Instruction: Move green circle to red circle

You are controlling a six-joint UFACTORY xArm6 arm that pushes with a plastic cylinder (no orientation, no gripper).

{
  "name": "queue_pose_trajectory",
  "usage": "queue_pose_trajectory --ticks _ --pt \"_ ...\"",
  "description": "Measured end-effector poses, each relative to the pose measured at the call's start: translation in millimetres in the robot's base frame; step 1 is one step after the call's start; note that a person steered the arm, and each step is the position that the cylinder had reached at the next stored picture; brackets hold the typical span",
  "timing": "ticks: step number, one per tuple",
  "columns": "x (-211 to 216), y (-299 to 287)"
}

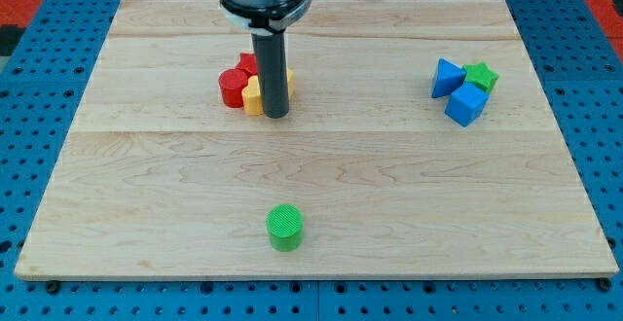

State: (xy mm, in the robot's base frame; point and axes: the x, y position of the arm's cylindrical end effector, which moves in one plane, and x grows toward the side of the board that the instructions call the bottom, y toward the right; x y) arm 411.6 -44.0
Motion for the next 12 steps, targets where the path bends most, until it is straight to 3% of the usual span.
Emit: queue_pose_trajectory --ticks 1,2,3,4,5,6,9,10,12 --pt "36 6" --pt "86 61" --pt "88 120" --pt "154 144" --pt "198 121" --pt "207 94" --pt "185 -15" --pt "174 -17" --pt "93 -17"
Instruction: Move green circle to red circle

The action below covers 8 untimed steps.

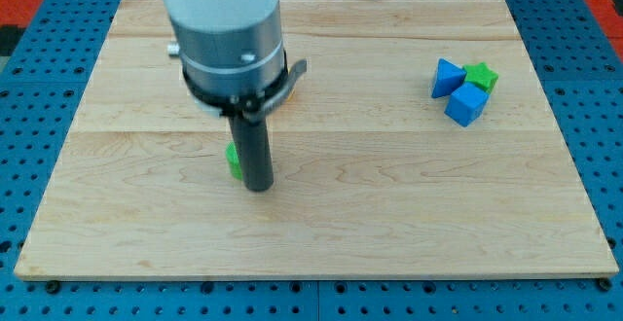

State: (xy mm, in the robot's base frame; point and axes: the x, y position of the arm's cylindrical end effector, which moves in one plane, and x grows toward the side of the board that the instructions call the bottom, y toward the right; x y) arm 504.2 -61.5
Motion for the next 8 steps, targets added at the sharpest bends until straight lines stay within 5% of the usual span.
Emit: queue_pose_trajectory --ticks 5,8 --pt "6 -25" --pt "-37 -47"
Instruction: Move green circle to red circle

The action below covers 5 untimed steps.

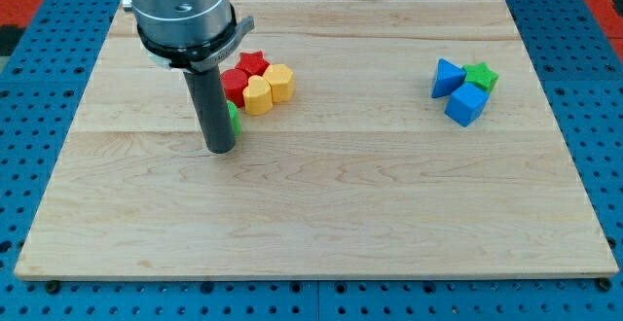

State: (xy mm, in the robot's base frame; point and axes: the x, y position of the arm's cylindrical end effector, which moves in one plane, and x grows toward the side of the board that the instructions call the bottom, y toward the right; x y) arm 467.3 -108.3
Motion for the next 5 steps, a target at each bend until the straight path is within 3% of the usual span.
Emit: queue_pose_trajectory --ticks 3,5 --pt "-5 -36" --pt "-8 21"
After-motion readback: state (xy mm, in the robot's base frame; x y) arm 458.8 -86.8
